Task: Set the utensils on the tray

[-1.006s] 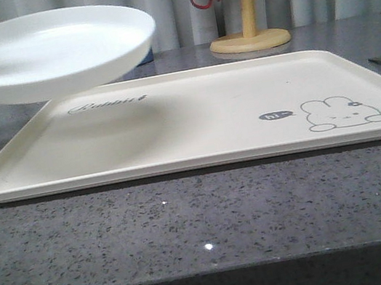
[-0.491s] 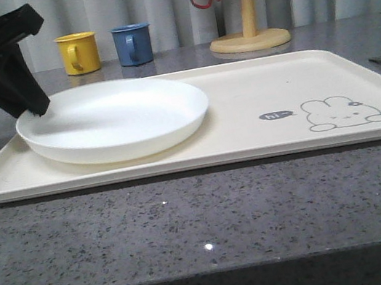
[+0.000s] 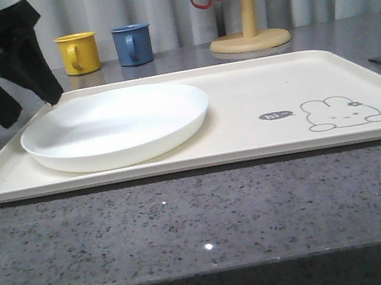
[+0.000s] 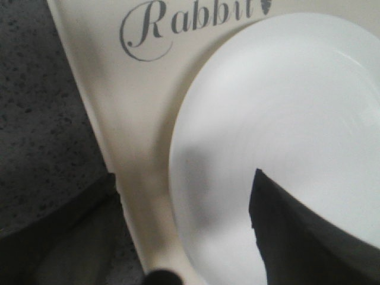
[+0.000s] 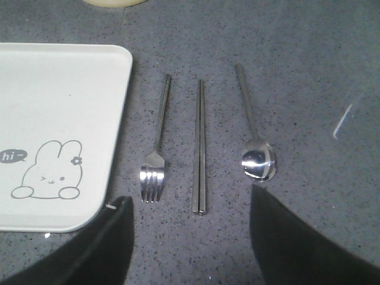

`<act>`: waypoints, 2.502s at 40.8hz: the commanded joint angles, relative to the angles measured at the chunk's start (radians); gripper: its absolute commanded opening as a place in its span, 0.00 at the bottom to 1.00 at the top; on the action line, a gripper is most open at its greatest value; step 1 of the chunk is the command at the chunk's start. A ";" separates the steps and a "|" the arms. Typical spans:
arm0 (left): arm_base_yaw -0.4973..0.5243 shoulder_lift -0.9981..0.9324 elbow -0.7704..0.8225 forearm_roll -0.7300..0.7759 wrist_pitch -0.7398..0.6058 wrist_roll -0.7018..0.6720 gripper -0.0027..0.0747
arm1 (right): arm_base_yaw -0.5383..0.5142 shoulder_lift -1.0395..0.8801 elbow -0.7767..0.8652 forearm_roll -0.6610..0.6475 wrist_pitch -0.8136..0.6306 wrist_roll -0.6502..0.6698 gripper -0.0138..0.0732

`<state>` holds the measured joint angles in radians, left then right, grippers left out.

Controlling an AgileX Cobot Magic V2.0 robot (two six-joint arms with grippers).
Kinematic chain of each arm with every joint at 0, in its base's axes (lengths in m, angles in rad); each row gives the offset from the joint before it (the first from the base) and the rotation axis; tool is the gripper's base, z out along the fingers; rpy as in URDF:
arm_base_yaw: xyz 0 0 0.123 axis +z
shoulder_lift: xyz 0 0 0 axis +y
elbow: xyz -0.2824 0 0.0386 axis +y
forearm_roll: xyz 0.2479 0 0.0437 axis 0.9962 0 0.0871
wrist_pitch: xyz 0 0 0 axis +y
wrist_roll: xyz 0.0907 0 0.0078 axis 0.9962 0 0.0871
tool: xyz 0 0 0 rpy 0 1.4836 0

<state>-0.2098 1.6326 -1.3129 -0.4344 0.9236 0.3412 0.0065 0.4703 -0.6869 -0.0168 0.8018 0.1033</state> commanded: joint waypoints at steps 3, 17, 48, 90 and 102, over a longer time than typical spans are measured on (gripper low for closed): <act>-0.092 -0.177 -0.048 0.129 0.027 0.003 0.62 | -0.006 0.013 -0.032 -0.011 -0.069 -0.008 0.68; -0.505 -0.708 0.189 0.353 -0.055 -0.119 0.58 | -0.006 0.013 -0.032 -0.011 -0.068 -0.008 0.68; -0.522 -1.159 0.438 0.319 -0.164 -0.119 0.58 | -0.006 0.019 -0.037 -0.009 -0.076 -0.008 0.68; -0.522 -1.159 0.438 0.319 -0.164 -0.119 0.58 | 0.075 1.017 -0.628 0.032 0.324 -0.027 0.52; -0.522 -1.159 0.438 0.319 -0.164 -0.119 0.58 | 0.075 1.165 -0.688 0.032 0.300 -0.014 0.52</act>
<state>-0.7238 0.4679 -0.8529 -0.1004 0.8463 0.2327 0.0836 1.6444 -1.3378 0.0259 1.1274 0.0828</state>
